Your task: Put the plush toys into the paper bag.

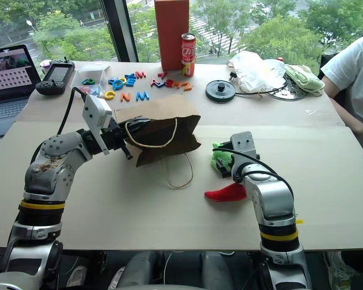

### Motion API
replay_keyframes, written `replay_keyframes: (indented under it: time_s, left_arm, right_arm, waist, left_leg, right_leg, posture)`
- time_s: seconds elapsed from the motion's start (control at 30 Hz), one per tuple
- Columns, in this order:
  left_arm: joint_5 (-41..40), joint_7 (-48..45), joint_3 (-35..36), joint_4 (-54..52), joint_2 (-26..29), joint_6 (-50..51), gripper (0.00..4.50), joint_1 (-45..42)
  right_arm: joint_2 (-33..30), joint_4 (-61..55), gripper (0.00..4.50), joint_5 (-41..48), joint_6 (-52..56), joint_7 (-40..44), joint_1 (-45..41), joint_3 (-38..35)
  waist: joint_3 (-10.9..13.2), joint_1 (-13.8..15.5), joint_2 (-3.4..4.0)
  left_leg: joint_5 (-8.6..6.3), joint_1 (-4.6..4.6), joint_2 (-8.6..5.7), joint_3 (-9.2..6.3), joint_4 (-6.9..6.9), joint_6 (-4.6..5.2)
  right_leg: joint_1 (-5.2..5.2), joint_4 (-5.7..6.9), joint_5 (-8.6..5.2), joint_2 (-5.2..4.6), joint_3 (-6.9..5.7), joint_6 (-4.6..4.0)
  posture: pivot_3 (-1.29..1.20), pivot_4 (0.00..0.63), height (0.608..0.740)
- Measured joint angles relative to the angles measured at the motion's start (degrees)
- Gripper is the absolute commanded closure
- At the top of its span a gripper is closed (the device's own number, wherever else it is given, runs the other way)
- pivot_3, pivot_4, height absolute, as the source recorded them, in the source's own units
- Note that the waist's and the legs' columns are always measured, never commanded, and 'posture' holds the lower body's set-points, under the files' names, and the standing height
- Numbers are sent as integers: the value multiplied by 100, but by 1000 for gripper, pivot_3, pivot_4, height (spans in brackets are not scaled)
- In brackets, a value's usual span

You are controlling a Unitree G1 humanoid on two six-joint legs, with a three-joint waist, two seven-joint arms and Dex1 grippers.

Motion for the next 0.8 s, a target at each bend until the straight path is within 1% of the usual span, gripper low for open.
replay_keyframes:
  time_s: [0.03,0.1,0.13,0.33,0.37,0.53,0.63,0.7,0.73,0.8]
  left_arm:
    - [0,6,0,0,-1,2,4500,-2]
    - [0,15,0,0,-3,15,4500,-13]
    - [0,19,0,0,-3,31,4500,-21]
    - [-2,43,0,-2,-2,105,4500,-34]
    - [-3,46,0,-2,-3,106,4500,-34]
    - [-4,54,0,-5,-3,107,4500,-34]
    - [-4,60,0,-5,-3,107,4500,-34]
    - [-4,63,0,-5,-4,107,4500,-35]
    - [-4,65,0,-5,-5,107,4500,-35]
    - [-3,66,0,-5,-7,107,4500,-35]
  right_arm:
    - [62,48,39,-7,-26,-15,-14,-10]
    - [97,92,546,-10,-71,-21,-15,-10]
    - [97,108,702,-16,-76,-21,-15,-12]
    - [97,111,2702,-25,-98,6,-14,-4]
    - [97,109,2950,-25,-98,13,-12,-1]
    - [92,105,2950,-27,-98,29,-9,7]
    - [102,105,3620,-25,-130,31,-4,-4]
    - [132,97,4256,-24,-184,32,7,-17]
    - [141,84,4449,-24,-190,33,13,-19]
    - [141,64,4489,-23,-195,39,21,-24]
  waist:
    - [0,0,0]
    - [0,-3,0]
    - [0,-5,0]
    - [0,-10,0]
    - [0,-10,0]
    - [0,-12,0]
    - [0,-11,0]
    - [0,-15,0]
    - [0,-16,0]
    - [0,-15,0]
  left_leg:
    - [0,1,0,0,0,0]
    - [0,2,1,0,0,0]
    - [0,3,1,0,0,0]
    - [0,3,1,-1,0,0]
    - [0,3,1,0,0,0]
    - [0,3,2,0,-1,0]
    - [0,3,2,0,-1,0]
    - [0,3,2,0,-1,0]
    - [0,2,2,0,-1,0]
    - [0,2,2,0,-1,0]
  right_leg:
    - [1,0,0,0,-1,0]
    - [1,1,0,1,0,0]
    - [1,1,0,1,0,0]
    - [0,2,0,1,0,0]
    - [0,2,0,1,0,0]
    - [0,1,0,1,0,0]
    - [0,1,0,1,0,0]
    - [0,1,0,1,0,0]
    - [0,1,0,1,0,0]
    - [-1,1,0,1,0,0]
  posture:
    - [0,150,739]
    - [0,150,739]
    - [0,150,739]
    - [0,150,739]
    - [0,150,739]
    - [0,150,739]
    - [0,150,739]
    - [0,150,739]
    - [0,150,739]
    - [0,150,739]
